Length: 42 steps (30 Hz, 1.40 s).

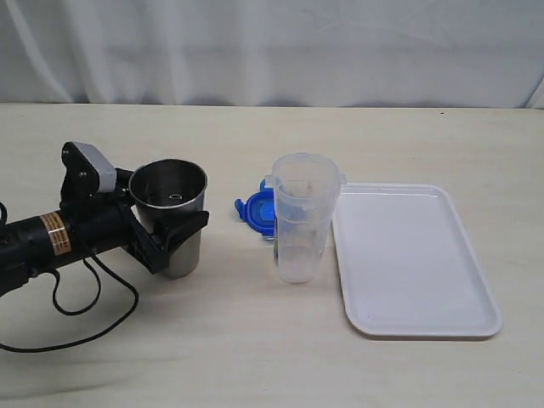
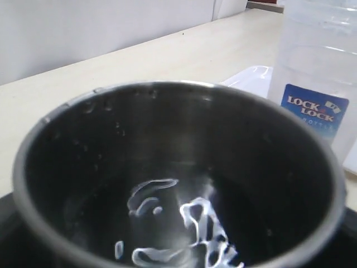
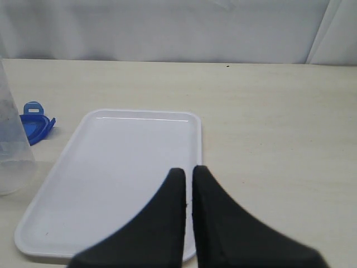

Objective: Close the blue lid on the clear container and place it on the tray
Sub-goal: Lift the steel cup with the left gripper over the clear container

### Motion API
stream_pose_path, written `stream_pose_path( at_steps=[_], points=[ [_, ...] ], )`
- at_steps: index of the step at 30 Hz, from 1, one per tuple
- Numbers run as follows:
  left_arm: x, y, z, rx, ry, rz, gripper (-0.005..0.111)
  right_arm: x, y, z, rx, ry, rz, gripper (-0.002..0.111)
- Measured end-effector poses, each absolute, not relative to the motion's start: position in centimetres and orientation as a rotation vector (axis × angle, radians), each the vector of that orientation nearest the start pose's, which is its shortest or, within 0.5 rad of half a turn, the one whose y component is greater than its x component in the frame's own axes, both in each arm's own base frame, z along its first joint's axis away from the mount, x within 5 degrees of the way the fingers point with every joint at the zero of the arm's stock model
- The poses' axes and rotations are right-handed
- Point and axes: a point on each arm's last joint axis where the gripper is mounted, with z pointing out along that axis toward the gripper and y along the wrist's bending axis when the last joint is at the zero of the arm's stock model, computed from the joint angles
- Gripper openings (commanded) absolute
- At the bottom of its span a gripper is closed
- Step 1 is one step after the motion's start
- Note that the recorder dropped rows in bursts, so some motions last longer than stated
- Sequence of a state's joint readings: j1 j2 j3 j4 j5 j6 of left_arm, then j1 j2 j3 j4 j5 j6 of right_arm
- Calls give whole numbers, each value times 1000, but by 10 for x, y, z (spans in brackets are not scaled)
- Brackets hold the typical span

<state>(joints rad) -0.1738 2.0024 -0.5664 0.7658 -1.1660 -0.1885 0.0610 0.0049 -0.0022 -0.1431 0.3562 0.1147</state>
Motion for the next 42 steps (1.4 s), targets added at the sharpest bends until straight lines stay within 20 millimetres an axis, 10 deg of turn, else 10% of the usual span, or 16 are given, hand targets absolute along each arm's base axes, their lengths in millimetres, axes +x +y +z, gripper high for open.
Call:
stream_pose_path(
  at_steps=[16,27,35,42],
  points=[
    [279,-110,164,728,1576,-708,0,54,-1,182,-39,1838,-17,5],
    [317,-122,215,773,1484,-712,0,54,-1,182,-39,1838,-17,5],
    [324,-180,241,925,1467,-649,0,54,-1,182,-39,1838,-17,5],
    [327,-189,236,938,1461,-647,0,54,-1,182,-39,1838,-17,5]
  ],
)
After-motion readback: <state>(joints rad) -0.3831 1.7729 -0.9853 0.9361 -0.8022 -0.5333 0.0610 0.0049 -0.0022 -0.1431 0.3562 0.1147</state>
